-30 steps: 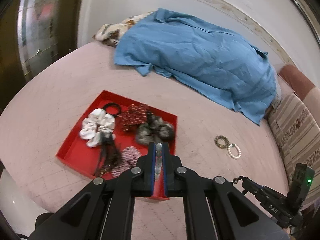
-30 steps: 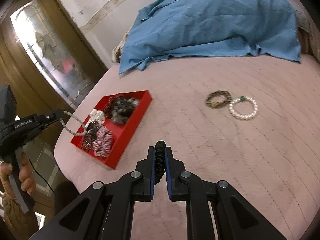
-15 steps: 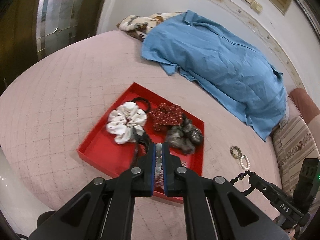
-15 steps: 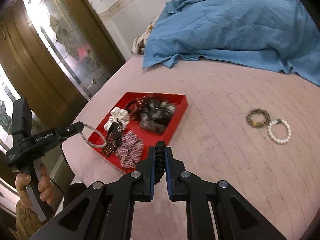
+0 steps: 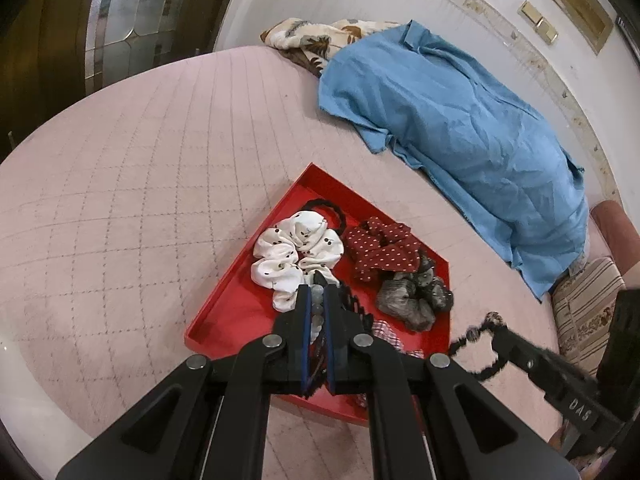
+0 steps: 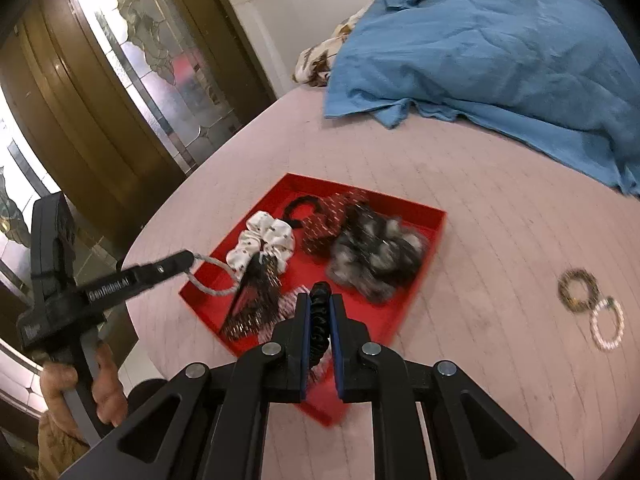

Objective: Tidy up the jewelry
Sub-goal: 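Carry both bead bracelets into the red tray and open both tools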

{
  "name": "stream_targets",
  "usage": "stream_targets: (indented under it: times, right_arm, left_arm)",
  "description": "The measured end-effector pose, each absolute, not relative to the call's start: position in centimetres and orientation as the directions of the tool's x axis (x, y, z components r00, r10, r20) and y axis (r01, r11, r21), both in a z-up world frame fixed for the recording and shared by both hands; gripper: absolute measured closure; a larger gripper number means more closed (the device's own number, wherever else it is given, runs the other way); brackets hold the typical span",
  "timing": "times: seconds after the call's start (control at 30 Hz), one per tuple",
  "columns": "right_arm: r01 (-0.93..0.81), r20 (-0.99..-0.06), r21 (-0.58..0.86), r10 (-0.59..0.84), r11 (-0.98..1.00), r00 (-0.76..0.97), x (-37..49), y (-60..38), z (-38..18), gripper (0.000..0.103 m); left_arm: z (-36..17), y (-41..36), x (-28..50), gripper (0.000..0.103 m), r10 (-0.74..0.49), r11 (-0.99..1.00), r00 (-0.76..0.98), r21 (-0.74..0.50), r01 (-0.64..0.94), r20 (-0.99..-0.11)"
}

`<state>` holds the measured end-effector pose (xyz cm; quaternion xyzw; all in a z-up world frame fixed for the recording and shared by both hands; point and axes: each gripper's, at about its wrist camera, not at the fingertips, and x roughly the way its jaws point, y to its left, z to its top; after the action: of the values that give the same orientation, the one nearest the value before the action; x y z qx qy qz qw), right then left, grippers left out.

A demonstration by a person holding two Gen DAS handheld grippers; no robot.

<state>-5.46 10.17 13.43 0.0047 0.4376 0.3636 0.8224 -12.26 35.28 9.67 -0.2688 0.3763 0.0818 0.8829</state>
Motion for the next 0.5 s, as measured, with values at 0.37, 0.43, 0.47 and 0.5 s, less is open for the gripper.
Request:
stream_targets:
  times: [0.37,0.43,0.47,0.5]
  right_arm:
    - [-0.600,-0.762,0.310,0.570,0.737,0.308,-1.7,17.1,10.1,0.093]
    - [-0.595,-0.772,0.311,0.562,0.741,0.296,-1.1,17.7,9.1,0.093]
    - [-0.590,-0.778,0.311,0.556,0.745,0.292,-0.9,17.9,8.6,0.093]
    - [-0.586,-0.782,0.312,0.552,0.748,0.288,-0.7,18.1,8.3,0.093]
  left_arm:
    - [7.4,36.0,-11.5,0.097,0.006,0.868,0.658,-0.323,-0.377,-0.753]
    - [7.2,36.1,-11.5,0.097,0.013,0.869,0.656,-0.316,-0.381,-0.755]
    - [7.2,36.2,-11.5,0.097,0.016,0.869,0.656,-0.314,-0.383,-0.755]
    - [7.2,36.3,-11.5,0.097,0.020,0.868,0.657,-0.312,-0.385,-0.754]
